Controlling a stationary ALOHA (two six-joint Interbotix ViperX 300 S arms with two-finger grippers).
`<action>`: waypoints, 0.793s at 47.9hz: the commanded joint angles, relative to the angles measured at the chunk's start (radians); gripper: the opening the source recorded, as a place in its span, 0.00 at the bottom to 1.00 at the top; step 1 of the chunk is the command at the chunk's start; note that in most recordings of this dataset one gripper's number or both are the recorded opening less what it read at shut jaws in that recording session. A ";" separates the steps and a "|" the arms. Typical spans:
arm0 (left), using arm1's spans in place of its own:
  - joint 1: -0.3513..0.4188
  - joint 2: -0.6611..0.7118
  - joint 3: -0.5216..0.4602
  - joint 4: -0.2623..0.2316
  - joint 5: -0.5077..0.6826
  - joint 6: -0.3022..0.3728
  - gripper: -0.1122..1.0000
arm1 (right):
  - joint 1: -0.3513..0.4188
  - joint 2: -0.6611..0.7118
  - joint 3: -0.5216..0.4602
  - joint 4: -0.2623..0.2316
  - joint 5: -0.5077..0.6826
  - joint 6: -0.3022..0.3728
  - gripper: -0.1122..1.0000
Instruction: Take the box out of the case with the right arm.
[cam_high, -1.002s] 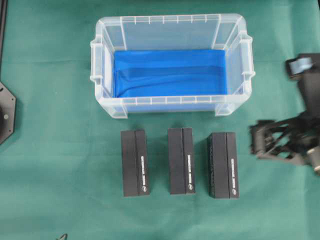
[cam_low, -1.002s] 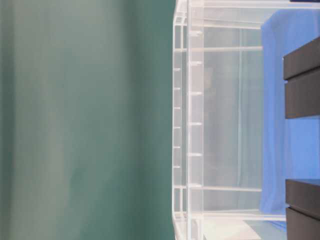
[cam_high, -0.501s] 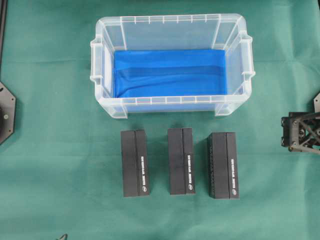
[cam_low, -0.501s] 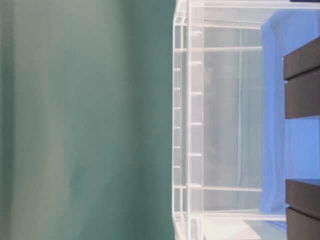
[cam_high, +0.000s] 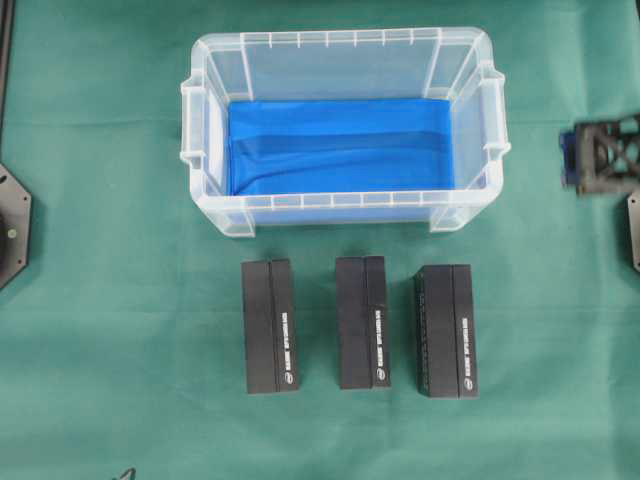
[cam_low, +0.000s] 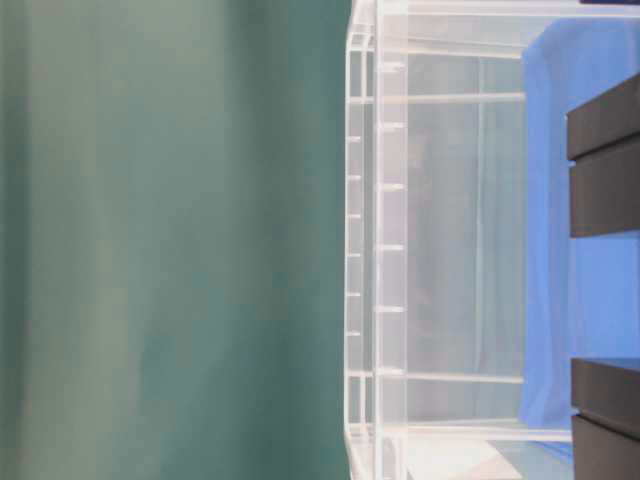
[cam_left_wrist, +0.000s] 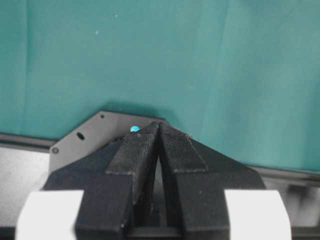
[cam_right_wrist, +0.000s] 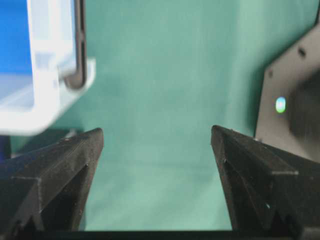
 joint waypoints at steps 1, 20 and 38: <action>0.005 0.003 -0.009 0.003 -0.003 0.002 0.10 | -0.075 -0.011 -0.006 -0.005 -0.031 -0.063 0.86; 0.005 0.003 -0.009 0.003 -0.003 0.003 0.10 | -0.202 -0.011 -0.003 0.017 -0.081 -0.193 0.86; 0.005 0.003 -0.009 0.003 -0.003 0.002 0.10 | -0.204 -0.009 -0.003 0.025 -0.083 -0.190 0.86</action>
